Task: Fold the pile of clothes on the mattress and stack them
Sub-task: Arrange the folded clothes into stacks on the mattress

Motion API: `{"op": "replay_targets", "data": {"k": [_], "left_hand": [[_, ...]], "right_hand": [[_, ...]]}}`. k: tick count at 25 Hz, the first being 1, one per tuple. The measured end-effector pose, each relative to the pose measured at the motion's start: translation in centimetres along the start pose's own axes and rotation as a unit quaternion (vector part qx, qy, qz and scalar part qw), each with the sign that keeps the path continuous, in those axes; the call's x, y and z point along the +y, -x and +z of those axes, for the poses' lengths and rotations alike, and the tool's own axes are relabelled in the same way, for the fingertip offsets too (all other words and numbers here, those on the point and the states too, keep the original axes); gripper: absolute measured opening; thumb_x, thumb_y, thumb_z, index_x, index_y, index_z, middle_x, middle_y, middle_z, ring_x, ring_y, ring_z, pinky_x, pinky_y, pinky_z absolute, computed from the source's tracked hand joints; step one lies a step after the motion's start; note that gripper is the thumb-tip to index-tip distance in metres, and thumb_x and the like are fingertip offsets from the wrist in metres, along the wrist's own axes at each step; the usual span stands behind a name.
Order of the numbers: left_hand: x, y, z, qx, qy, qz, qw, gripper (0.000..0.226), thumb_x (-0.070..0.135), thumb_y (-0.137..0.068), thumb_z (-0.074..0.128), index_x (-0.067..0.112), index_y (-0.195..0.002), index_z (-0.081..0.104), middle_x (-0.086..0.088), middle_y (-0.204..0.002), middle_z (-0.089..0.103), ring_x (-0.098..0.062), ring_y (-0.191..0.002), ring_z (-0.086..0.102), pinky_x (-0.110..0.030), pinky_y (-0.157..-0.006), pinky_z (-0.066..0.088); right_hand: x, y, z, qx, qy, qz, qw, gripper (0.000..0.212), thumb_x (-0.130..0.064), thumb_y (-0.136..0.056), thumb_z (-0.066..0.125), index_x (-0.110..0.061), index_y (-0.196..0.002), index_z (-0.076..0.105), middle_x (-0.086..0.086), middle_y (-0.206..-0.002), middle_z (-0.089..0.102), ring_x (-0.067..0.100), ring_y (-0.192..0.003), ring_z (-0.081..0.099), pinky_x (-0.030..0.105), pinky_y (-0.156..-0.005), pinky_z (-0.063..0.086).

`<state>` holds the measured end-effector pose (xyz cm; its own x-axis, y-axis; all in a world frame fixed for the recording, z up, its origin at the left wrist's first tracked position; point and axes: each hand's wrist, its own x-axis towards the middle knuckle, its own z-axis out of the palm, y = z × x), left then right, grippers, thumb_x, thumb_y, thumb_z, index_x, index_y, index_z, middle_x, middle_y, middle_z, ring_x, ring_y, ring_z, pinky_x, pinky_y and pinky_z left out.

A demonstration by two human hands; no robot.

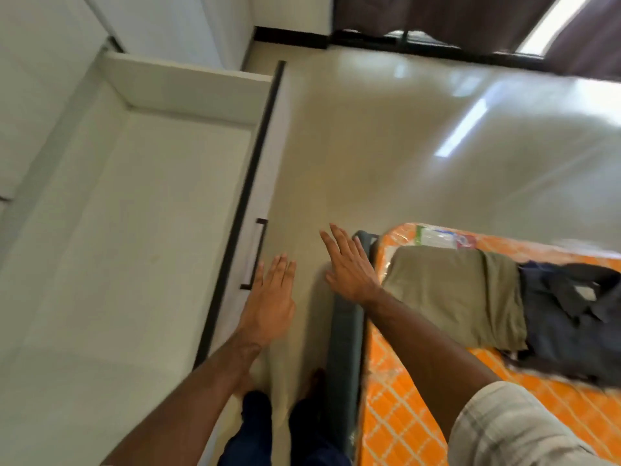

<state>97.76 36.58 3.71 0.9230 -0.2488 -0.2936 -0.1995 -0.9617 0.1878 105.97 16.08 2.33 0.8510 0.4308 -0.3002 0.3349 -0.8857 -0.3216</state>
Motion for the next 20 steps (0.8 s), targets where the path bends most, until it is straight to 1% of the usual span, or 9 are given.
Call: {"op": "replay_targets", "data": {"k": [4,7,9,11,14,15,17,18,20], "left_hand": [[10.6,-7.0,3.5,-0.123,0.292,0.0,0.948,0.053,0.016,-0.097,0.058,0.005,-0.146,0.043,-0.016,-0.145,0.049,-0.029,-0.137,0.045,-0.032,-0.114,0.03],[17.3,-10.8,6.7,-0.178,0.395,-0.065,0.899,0.045,0.013,-0.093,0.066,0.003,-0.134,0.052,-0.013,-0.131,0.058,-0.029,-0.125,0.056,-0.033,-0.104,0.043],[20.7,-12.7,9.0,-0.199,0.456,-0.095,0.862,0.041,0.009,-0.091,0.07,0.01,-0.128,0.053,-0.011,-0.126,0.064,-0.03,-0.118,0.063,-0.038,-0.101,0.05],[22.9,-14.5,11.1,-0.2,0.471,-0.123,0.851,0.048,0.011,-0.089,0.073,0.014,-0.13,0.048,-0.014,-0.134,0.06,-0.03,-0.124,0.06,-0.044,-0.105,0.048],[24.6,-15.8,12.9,-0.218,0.313,-0.089,0.92,0.072,0.023,-0.091,0.07,0.006,-0.15,0.032,-0.016,-0.151,0.037,-0.032,-0.139,0.041,-0.04,-0.116,0.035],[25.1,-16.3,12.9,-0.202,0.218,-0.05,0.953,0.07,0.028,-0.093,0.067,0.007,-0.15,0.033,-0.017,-0.15,0.035,-0.034,-0.138,0.039,-0.041,-0.115,0.035],[26.0,-18.0,12.2,-0.075,0.071,0.045,0.994,0.055,0.033,-0.093,0.062,0.009,-0.139,0.044,-0.016,-0.142,0.04,-0.035,-0.131,0.044,-0.047,-0.106,0.041],[26.8,-19.5,11.5,-0.025,0.058,0.083,0.995,0.053,0.033,-0.093,0.062,0.01,-0.137,0.046,-0.015,-0.142,0.041,-0.035,-0.131,0.043,-0.048,-0.105,0.041],[28.5,-24.0,11.0,-0.052,0.09,0.123,0.987,0.067,0.038,-0.09,0.066,0.012,-0.145,0.04,-0.013,-0.153,0.037,-0.034,-0.139,0.037,-0.05,-0.112,0.035]], "right_hand": [[12.3,10.6,2.5,0.048,-0.054,0.213,0.974,0.083,-0.03,-0.091,0.064,-0.009,-0.159,0.022,0.016,-0.166,0.016,0.034,-0.153,0.018,0.049,-0.123,0.02],[18.5,17.1,5.6,0.124,-0.108,0.376,0.912,0.066,-0.019,-0.08,0.072,0.003,-0.138,0.05,0.027,-0.137,0.051,0.045,-0.128,0.048,0.048,-0.109,0.038],[21.5,20.5,8.3,0.17,-0.214,0.518,0.811,0.052,-0.016,-0.076,0.074,0.005,-0.121,0.059,0.028,-0.118,0.057,0.047,-0.114,0.053,0.048,-0.1,0.041],[23.2,22.6,11.2,0.218,-0.374,0.612,0.661,0.05,-0.029,-0.074,0.074,0.002,-0.11,0.058,0.024,-0.112,0.058,0.043,-0.108,0.056,0.045,-0.089,0.044],[23.4,22.7,14.1,0.257,-0.612,0.619,0.421,0.056,-0.042,-0.07,0.081,-0.007,-0.105,0.055,0.011,-0.102,0.057,0.026,-0.087,0.061,0.031,-0.061,0.046],[23.4,22.2,14.2,0.274,-0.66,0.595,0.369,0.044,-0.036,-0.079,0.08,-0.006,-0.104,0.06,0.01,-0.099,0.06,0.023,-0.08,0.061,0.029,-0.056,0.044],[23.5,20.9,14.4,0.314,-0.712,0.551,0.303,0.028,-0.026,-0.089,0.075,-0.007,-0.109,0.069,0.005,-0.103,0.07,0.02,-0.084,0.065,0.031,-0.063,0.048],[23.4,20.2,14.3,0.33,-0.733,0.529,0.272,0.029,-0.024,-0.089,0.076,-0.008,-0.113,0.07,0.003,-0.108,0.073,0.02,-0.092,0.068,0.033,-0.07,0.052],[23.4,19.0,14.5,0.359,-0.762,0.491,0.222,0.039,-0.022,-0.085,0.08,-0.008,-0.12,0.068,0.005,-0.115,0.074,0.024,-0.105,0.07,0.037,-0.085,0.058]]}}
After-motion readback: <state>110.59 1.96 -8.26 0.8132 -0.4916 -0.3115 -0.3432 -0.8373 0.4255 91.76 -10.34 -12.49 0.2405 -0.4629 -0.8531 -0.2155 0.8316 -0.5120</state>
